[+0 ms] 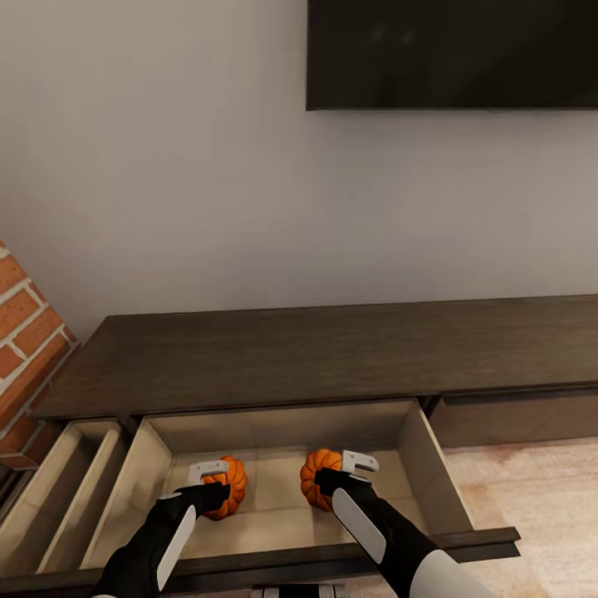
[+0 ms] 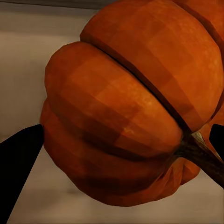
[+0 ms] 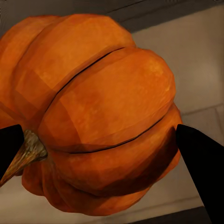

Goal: Place each of the two pumpkins and all three candles from the living room inside a cabinet in the living room (use any cabinet), then make sure every cabinet is closed, and position the cauldron so it is next to a table in the living room.

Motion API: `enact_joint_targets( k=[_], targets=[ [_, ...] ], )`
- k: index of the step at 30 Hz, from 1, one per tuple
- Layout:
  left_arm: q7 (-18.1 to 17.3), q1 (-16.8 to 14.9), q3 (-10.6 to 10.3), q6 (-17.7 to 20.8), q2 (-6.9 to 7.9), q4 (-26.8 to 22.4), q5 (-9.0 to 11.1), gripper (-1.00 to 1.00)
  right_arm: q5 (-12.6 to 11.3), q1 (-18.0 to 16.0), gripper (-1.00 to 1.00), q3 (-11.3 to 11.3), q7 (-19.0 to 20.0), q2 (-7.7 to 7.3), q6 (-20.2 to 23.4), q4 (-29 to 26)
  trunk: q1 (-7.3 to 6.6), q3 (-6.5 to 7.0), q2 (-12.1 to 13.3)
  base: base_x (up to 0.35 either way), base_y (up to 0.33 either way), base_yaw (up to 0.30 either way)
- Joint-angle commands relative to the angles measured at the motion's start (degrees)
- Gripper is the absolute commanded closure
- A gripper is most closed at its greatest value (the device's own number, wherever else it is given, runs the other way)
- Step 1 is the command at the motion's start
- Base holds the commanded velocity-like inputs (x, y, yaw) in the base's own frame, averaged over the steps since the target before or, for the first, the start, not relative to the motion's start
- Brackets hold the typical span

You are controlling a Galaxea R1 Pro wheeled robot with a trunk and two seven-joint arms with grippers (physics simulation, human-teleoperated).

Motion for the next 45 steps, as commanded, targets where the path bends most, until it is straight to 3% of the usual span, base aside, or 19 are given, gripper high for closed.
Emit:
enact_joint_targets(
  k=[1, 5, 6, 11, 12, 27, 35, 45],
  targets=[
    [0.58, 0.00, -0.12, 0.27, 0.01, -0.10, 0.56, 1.00, -0.20, -0.05, 1.00, 0.18, -0.41, -0.03, 0.21, -0.08, -0.01, -0.05, -0.02, 0.000, 0.000, 0.000],
    [0.59, -0.04, -0.09, 0.30, 0.01, -0.13, 0.56, 1.00, -0.20, -0.05, 1.00, 0.18, -0.41, -0.03, 0.21, -0.08, -0.01, -0.05, -0.02, 0.000, 0.000, 0.000],
    [0.62, -0.06, -0.08, 0.31, 0.01, -0.13, 0.56, 1.00, -0.20, -0.05, -1.00, 0.18, -0.41, -0.03, 0.21, -0.08, -0.01, -0.05, -0.02, 0.000, 0.000, 0.000],
    [0.63, -0.06, 0.13, 0.37, 0.01, -0.14, 0.57, 1.00, -0.20, -0.05, -1.00, 0.18, -0.41, -0.03, 0.21, -0.08, -0.01, -0.05, -0.02, 0.000, 0.000, 0.000],
    [0.65, -0.07, 0.23, 0.34, 0.01, -0.14, 0.57, -1.00, -0.20, -0.05, -1.00, 0.18, -0.41, -0.03, 0.21, -0.08, -0.01, -0.05, -0.02, 0.000, 0.000, 0.000],
    [0.67, -0.05, 0.52, 0.70, -0.01, -1.39, 0.73, -1.00, -0.24, -0.05, -1.00, 0.18, -0.41, -0.03, 0.21, -0.08, -0.01, -0.05, -0.02, 0.000, 0.000, 0.000],
    [0.84, 0.01, 0.60, 1.08, -0.07, -3.71, 0.91, -1.00, -0.27, -0.05, -1.00, 0.18, -0.41, -0.03, 0.21, -0.08, -0.22, 1.72, 0.09, 0.000, 0.000, 0.000],
    [0.85, 0.01, 0.54, 2.84, 0.01, -3.74, 2.64, -1.00, -0.25, -0.05, -1.00, 0.18, -0.41, -0.03, 0.21, -0.08, -0.48, 3.94, 0.22, -0.083, 0.000, 0.000]
  ],
)
